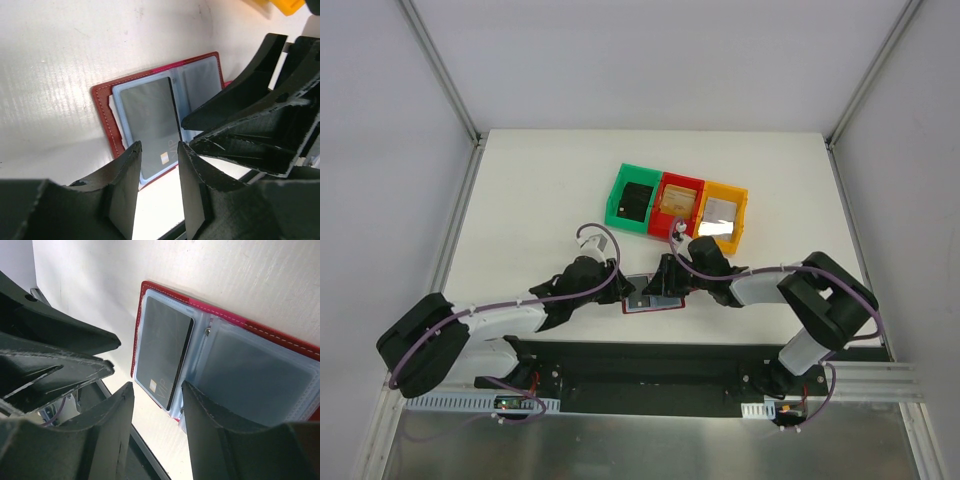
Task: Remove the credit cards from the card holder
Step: Remove the credit card from the card holder.
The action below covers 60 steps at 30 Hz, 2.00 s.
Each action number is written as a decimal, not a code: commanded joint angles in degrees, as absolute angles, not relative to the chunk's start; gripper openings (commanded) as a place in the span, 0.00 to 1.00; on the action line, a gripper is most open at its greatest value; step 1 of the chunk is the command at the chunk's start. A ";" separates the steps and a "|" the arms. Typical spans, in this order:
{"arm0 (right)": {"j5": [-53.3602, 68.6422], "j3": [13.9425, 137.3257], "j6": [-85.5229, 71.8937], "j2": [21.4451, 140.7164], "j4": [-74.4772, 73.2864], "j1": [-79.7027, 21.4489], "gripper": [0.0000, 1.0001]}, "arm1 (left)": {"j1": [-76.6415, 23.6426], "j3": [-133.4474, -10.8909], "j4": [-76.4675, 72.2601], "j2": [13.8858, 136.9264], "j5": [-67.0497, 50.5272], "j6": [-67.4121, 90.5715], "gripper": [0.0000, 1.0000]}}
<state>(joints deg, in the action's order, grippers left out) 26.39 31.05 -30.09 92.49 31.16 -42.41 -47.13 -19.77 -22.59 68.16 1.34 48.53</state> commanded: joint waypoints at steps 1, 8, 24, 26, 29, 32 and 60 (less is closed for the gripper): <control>26.72 31.90 -31.02 93.25 33.84 -42.63 0.47 | -46.41 -19.51 -22.32 69.96 3.51 47.72 0.33; 27.77 31.55 -32.08 93.69 36.21 -42.54 0.47 | -46.41 -19.95 -22.32 72.33 4.31 47.46 0.23; 28.39 31.11 -33.75 95.10 38.93 -42.36 0.46 | -46.32 -21.27 -22.32 77.08 3.95 47.55 0.05; 28.04 30.94 -33.84 95.01 38.94 -42.10 0.46 | -46.23 -21.27 -22.32 77.25 3.96 47.55 0.04; 27.16 30.41 -33.84 94.57 38.85 -41.66 0.46 | -46.14 -21.18 -22.15 77.52 3.96 47.64 0.02; 27.16 30.15 -33.58 94.75 38.94 -41.57 0.46 | -46.23 -21.18 -22.15 77.78 3.96 47.64 0.01; 31.11 30.32 -37.35 97.99 48.33 -41.40 0.43 | -46.23 -22.32 -21.97 80.77 1.93 47.29 0.13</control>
